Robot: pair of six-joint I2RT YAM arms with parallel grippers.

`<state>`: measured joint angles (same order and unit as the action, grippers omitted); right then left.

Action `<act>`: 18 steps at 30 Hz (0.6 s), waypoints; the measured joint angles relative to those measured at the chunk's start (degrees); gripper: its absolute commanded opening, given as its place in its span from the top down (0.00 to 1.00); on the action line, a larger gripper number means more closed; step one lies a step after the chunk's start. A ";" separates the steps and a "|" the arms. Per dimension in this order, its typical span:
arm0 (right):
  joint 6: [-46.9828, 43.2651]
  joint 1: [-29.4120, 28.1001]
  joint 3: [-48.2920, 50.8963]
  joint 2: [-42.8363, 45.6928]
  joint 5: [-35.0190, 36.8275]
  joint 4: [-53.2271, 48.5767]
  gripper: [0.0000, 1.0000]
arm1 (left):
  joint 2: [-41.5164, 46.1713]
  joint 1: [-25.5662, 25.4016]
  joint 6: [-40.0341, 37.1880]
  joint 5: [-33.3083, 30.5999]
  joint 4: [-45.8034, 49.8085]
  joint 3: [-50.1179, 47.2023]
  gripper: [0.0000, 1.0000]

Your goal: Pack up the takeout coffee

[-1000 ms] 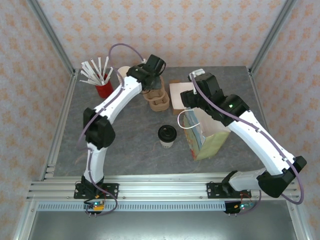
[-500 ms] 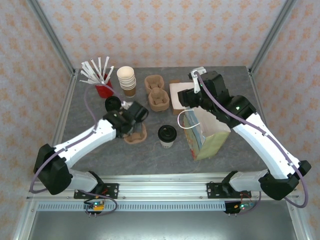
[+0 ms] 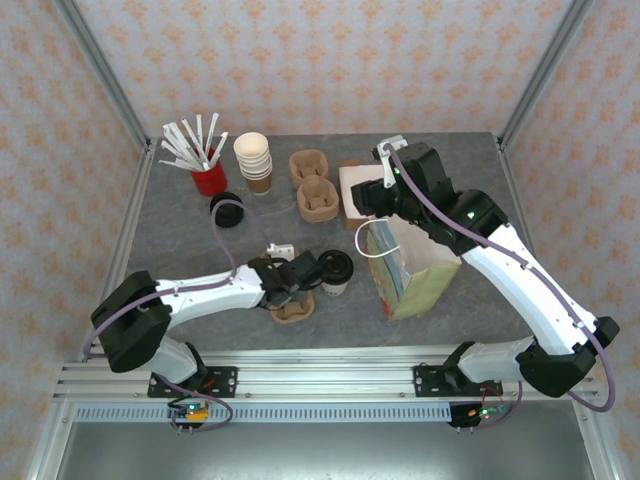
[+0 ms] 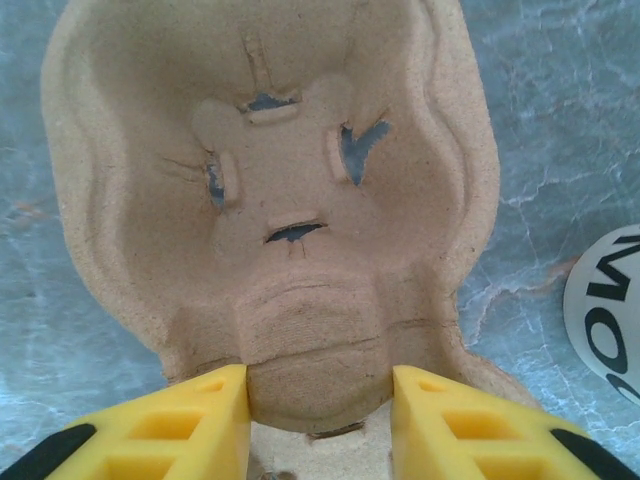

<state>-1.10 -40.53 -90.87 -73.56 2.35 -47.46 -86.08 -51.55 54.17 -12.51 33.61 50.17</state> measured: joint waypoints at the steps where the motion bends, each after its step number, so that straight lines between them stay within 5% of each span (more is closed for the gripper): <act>1: 0.02 0.00 0.00 0.00 0.15 -0.15 0.27 | -0.61 -0.39 0.37 -0.04 -0.13 0.02 0.57; 11: 0.83 -0.07 -2.23 -0.24 1.31 -2.82 0.29 | -0.15 -0.96 0.90 -1.29 1.36 2.27 0.38; 18: 5.62 -4.87 -13.42 -3.32 2.75 -6.45 0.31 | 14.10 2.29 -3.89 -2.97 5.68 6.54 0.33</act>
<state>4.51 -45.41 -104.29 -76.88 5.10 -53.91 -71.99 -49.25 50.28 -15.49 39.29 56.71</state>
